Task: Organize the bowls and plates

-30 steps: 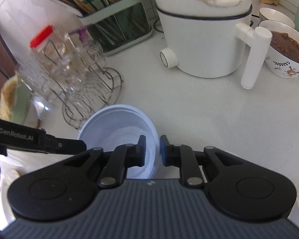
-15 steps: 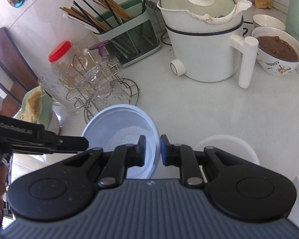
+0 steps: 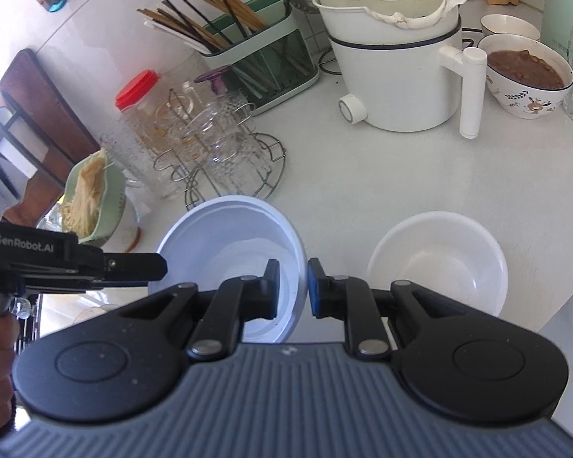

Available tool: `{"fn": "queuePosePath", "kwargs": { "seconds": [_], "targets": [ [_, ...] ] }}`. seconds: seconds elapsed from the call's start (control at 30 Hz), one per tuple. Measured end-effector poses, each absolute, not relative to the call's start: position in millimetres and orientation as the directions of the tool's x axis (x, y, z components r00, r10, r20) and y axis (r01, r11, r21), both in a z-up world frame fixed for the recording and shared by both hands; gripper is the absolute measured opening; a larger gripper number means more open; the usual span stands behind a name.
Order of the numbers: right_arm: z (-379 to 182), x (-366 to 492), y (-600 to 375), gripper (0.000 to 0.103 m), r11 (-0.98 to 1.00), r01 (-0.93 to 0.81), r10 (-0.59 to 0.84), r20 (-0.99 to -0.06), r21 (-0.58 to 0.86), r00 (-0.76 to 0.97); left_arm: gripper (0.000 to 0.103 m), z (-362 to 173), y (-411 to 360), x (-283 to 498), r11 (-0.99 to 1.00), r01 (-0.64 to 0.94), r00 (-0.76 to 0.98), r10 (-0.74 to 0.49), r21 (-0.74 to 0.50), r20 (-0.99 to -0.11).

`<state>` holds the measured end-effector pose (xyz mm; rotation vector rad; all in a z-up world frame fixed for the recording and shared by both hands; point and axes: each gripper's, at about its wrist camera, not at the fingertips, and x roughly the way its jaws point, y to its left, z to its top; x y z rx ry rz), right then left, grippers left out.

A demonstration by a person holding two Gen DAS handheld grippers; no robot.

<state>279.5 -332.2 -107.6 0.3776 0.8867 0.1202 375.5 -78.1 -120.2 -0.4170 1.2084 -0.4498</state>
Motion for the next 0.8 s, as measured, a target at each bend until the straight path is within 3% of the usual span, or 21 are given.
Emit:
{"fn": "queuePosePath", "kwargs": {
  "seconds": [0.8],
  "targets": [
    [-125,287,-278,0.018,0.940,-0.080,0.324,-0.792,0.332,0.518,0.019,-151,-30,340,0.890,0.023,0.293,-0.441,-0.455,-0.848]
  ]
}}
